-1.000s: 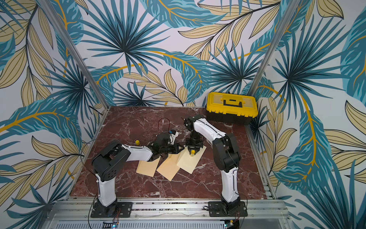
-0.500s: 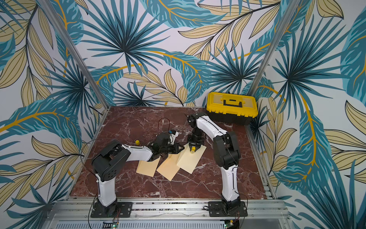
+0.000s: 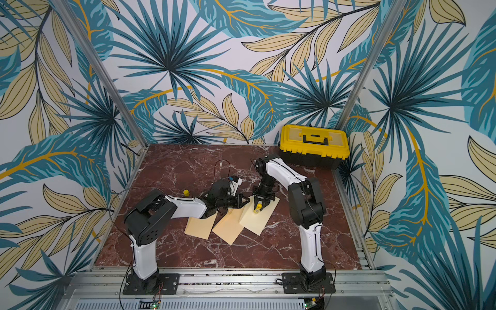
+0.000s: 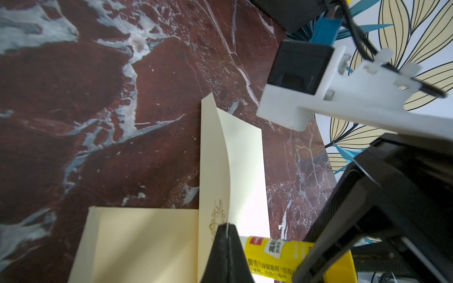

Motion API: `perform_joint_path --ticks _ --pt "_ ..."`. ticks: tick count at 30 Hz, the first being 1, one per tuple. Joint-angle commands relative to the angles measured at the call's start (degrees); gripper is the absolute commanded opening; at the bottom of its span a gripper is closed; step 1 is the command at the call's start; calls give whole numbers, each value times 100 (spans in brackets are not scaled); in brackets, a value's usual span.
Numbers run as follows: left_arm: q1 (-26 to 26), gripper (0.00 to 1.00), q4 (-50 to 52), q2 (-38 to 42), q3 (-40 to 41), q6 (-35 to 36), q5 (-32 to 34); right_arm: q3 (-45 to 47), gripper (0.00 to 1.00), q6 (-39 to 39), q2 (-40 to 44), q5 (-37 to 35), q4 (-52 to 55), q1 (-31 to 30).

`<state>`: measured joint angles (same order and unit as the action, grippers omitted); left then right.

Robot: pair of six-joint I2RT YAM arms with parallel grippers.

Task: Seal the envelope with a glue stick
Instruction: Apply the envelope at the center of the board.

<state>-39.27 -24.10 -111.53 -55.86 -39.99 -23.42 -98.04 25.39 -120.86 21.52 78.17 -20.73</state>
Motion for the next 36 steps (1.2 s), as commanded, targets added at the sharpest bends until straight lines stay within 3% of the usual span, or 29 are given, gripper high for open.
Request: perform_joint_path --ticks 1,14,22,36 --pt "32 4 86 10 101 96 -13 -30 0 25 -354 -416 -2 60" --pt "34 3 120 66 134 110 12 -484 0 220 -535 -1511 -109 140" --pt "33 4 109 62 136 114 13 -476 0 368 -81 -1749 -419 131" --pt "28 3 119 61 129 98 15 823 0 625 1313 -2282 -1724 -318"
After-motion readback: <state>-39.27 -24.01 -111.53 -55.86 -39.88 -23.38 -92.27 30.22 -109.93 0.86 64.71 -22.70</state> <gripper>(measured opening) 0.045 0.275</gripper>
